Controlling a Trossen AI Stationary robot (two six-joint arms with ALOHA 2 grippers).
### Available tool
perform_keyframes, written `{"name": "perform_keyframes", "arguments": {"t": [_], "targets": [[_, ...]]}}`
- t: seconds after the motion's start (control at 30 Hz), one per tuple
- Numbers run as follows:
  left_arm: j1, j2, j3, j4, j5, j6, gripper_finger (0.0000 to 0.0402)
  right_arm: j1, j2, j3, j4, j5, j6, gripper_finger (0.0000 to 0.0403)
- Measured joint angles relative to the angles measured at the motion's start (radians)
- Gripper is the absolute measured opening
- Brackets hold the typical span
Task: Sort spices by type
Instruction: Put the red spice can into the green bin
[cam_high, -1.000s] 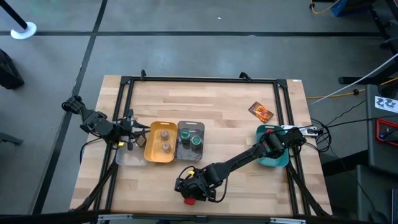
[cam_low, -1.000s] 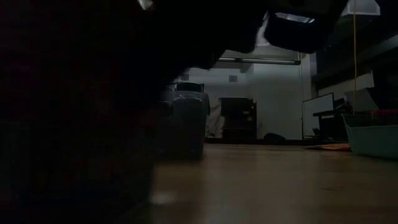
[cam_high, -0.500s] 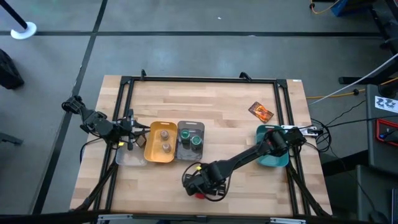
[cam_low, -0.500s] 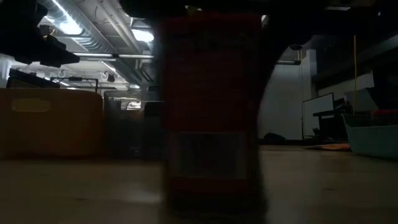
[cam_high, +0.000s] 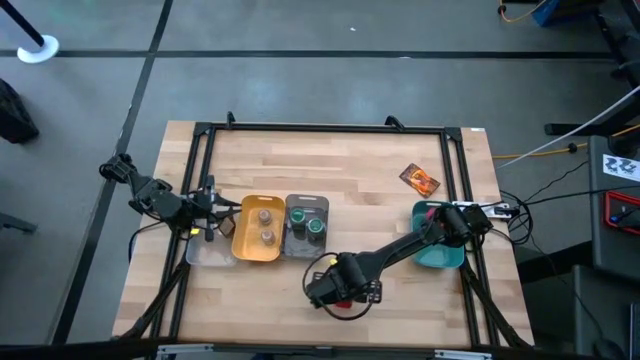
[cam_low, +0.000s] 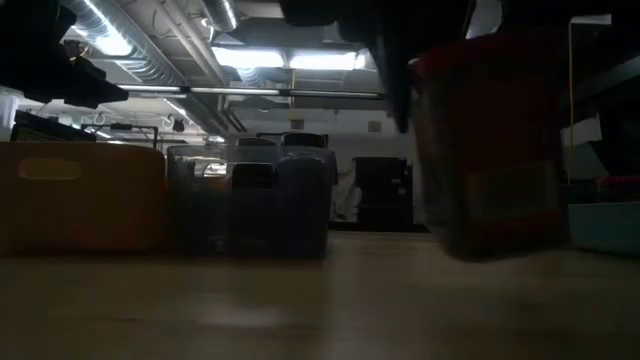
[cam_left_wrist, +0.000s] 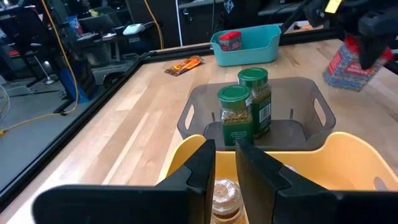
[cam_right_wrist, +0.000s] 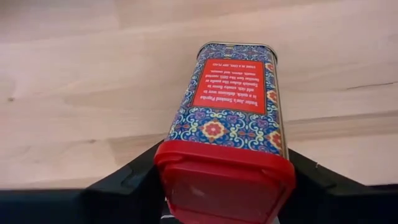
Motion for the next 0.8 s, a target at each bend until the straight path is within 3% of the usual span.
{"name": "perform_keyframes", "arguments": {"t": [0.63, 0.8], "targets": [[0.000, 0.000, 0.000, 0.000, 0.000, 0.000, 0.0056, 0.000, -0.186, 0.001, -0.351, 0.059, -0.024, 0.0226], [0.000, 0.000, 0.000, 0.000, 0.000, 0.000, 0.0056, 0.000, -0.280, -0.040, -0.349, 0.059, -0.052, 0.0226]]}}
